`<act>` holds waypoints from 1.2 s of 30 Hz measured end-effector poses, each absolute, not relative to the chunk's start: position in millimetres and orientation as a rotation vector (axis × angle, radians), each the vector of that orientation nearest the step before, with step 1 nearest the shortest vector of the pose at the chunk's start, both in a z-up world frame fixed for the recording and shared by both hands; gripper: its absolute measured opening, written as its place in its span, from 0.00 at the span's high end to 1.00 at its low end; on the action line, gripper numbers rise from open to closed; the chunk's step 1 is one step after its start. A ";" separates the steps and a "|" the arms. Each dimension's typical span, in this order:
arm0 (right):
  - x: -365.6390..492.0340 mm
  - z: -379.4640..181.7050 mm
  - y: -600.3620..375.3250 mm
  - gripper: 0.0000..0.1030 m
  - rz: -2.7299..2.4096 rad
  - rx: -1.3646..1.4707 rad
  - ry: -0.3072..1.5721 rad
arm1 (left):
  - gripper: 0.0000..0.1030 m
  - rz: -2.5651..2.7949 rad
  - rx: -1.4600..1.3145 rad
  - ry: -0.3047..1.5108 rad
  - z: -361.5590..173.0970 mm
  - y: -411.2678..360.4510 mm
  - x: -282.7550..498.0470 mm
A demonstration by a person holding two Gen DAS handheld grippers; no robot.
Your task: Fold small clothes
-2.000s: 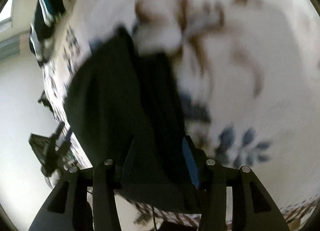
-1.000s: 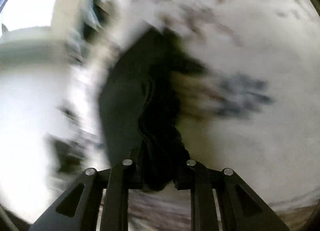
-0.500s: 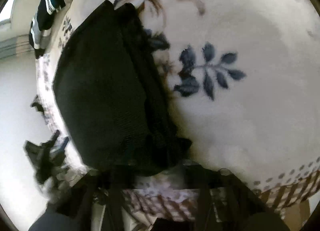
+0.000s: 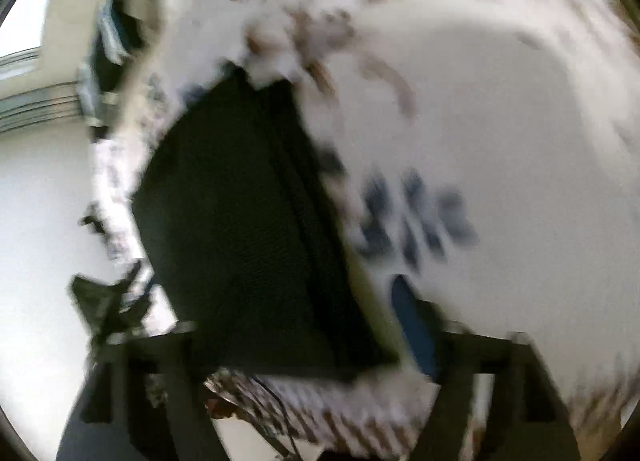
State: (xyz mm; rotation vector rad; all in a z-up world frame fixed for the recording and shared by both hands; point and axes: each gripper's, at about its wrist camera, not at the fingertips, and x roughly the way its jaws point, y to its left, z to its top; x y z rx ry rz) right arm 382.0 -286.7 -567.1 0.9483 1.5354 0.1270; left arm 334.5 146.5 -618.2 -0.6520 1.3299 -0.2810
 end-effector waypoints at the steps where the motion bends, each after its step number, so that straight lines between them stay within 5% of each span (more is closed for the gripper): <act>1: 388.5 -581.9 -286.2 0.23 0.169 0.991 1.540 | 0.43 -0.309 -0.676 1.331 -622.8 146.5 337.2; 7: 420.8 -621.5 -250.5 0.20 0.525 1.177 1.517 | 0.29 -0.414 -0.751 1.322 -636.5 144.0 343.3; 12: 438.2 -631.7 -203.6 0.23 0.581 1.156 1.543 | 0.27 -0.450 -0.773 1.315 -635.7 134.9 349.4; 13: 439.7 -631.4 -201.0 0.36 0.577 1.173 1.529 | 0.31 -0.455 -0.774 1.300 -632.2 133.1 349.8; 14: 442.4 -630.1 -198.3 0.50 0.555 1.168 1.516 | 0.46 -0.462 -0.770 1.282 -627.8 131.2 350.3; 15: 438.3 -629.1 -201.5 0.76 0.528 1.156 1.521 | 0.77 -0.453 -0.748 1.277 -623.5 129.1 351.2; 25: 451.3 -565.0 -188.2 0.80 0.484 1.106 1.479 | 0.84 -0.427 -0.695 1.233 -543.4 135.4 383.2; 36: 647.3 -437.6 -157.3 0.80 0.558 1.006 1.305 | 0.84 -0.385 -0.622 1.031 -433.8 164.3 568.8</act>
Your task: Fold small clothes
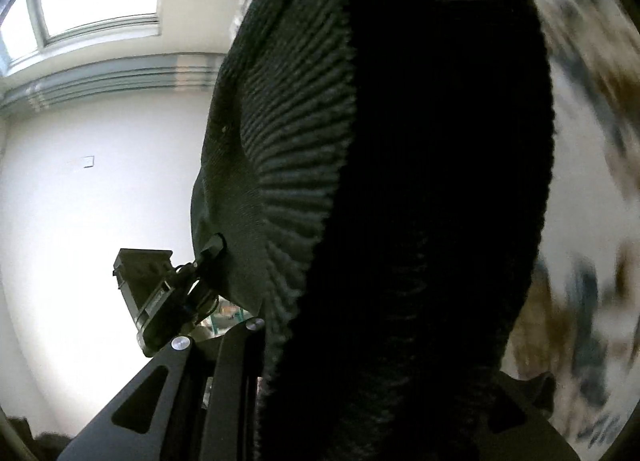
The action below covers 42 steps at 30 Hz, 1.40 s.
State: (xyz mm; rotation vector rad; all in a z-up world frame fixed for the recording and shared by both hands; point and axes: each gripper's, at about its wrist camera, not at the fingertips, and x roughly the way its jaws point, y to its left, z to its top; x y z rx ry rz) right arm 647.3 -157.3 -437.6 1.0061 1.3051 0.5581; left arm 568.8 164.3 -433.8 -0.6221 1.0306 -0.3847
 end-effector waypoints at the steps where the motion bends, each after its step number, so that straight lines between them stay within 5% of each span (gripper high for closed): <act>1: 670.1 -431.6 -153.9 0.80 0.558 0.998 1.292 | 0.84 -0.380 -0.618 1.016 -430.7 168.7 590.6; 12: 856.8 -474.1 -115.0 0.80 0.438 0.859 1.385 | 0.72 -0.181 -0.456 1.208 -511.9 188.6 755.5; 15: 856.0 -474.3 -116.0 0.73 0.405 0.826 1.410 | 0.60 -0.149 -0.410 1.184 -508.7 187.9 755.7; 17: 846.3 -461.9 -127.0 0.54 0.349 0.731 1.430 | 0.58 -0.126 -0.369 1.160 -502.2 186.4 751.5; 19: 839.5 -444.7 -142.4 0.41 0.261 0.598 1.423 | 0.30 -0.088 -0.303 1.133 -491.5 183.8 741.1; 24: 810.5 -442.5 -151.8 0.30 0.080 0.366 1.466 | 0.01 -0.048 -0.215 1.054 -471.3 176.4 715.9; 28: 755.6 -457.9 -152.6 0.02 -0.019 0.267 1.524 | 0.00 0.008 -0.109 1.060 -459.7 158.8 680.7; 42: 649.0 -248.9 -112.2 0.00 -0.256 0.009 1.133 | 0.00 0.037 -0.098 0.967 -333.5 128.5 531.5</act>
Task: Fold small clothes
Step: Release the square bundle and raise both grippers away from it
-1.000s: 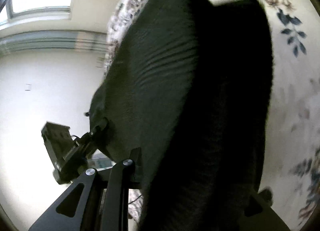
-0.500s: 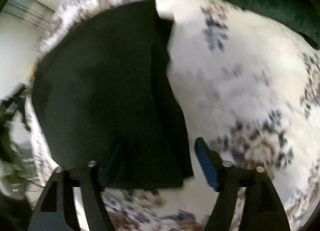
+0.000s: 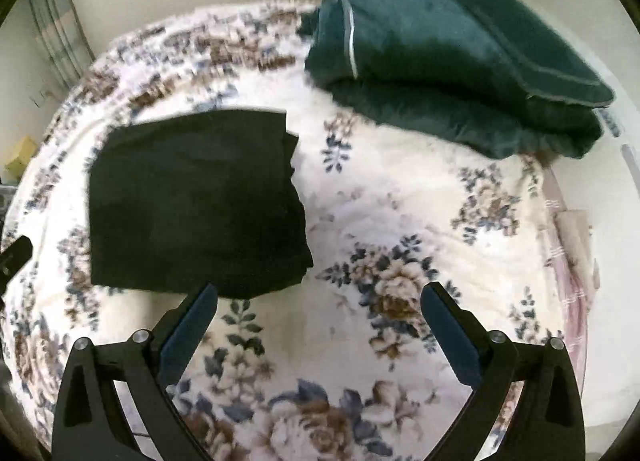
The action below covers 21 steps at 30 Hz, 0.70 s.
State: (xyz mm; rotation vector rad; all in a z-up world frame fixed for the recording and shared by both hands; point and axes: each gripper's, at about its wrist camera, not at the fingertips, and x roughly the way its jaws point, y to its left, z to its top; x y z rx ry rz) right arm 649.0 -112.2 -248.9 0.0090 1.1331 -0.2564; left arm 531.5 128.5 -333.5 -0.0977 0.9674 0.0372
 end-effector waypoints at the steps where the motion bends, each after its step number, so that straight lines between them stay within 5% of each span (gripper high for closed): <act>1: 634.6 -229.3 -110.1 0.00 -0.257 0.008 1.112 | 0.00 0.044 -0.088 0.951 -316.9 127.2 516.0; 21: 368.0 56.4 -71.6 0.00 -0.198 -0.034 0.794 | 0.00 0.054 -0.075 0.689 -109.3 119.7 293.4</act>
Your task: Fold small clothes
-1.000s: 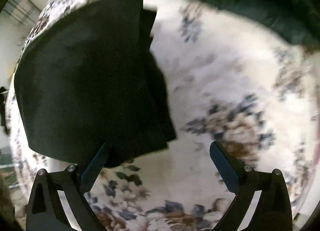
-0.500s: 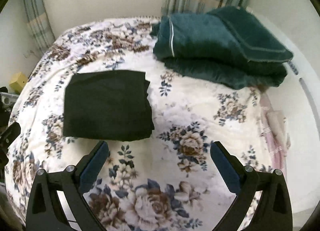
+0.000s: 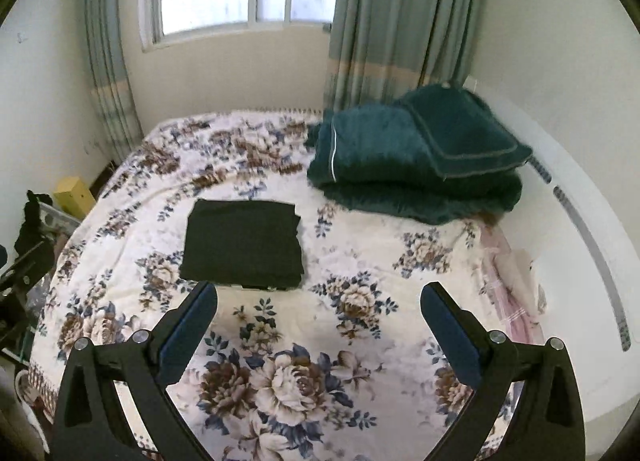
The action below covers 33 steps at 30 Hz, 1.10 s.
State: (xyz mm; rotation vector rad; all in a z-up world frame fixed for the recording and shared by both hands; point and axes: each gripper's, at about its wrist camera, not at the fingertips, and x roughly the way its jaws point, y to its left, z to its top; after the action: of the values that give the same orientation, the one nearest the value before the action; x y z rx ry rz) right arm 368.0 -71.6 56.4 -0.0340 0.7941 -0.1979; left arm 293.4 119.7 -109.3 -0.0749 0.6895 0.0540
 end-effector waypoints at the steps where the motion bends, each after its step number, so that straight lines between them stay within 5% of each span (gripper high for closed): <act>1: 354.7 67.4 -70.3 0.00 -0.192 -0.035 0.777 | 0.00 0.057 -0.073 0.678 -102.8 118.6 284.4; 17: 245.6 168.3 -71.4 0.00 -0.138 -0.039 0.620 | 0.00 0.071 -0.052 0.562 -46.0 103.9 202.1; 33: 244.6 168.0 -77.8 0.00 -0.093 -0.029 0.608 | 0.00 0.108 -0.036 0.532 -41.6 94.9 188.8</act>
State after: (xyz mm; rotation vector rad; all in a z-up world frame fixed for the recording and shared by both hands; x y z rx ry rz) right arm 244.6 -77.8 168.0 -0.0294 0.6084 -0.0932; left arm 188.8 94.9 -41.6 -0.0364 0.5324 0.1084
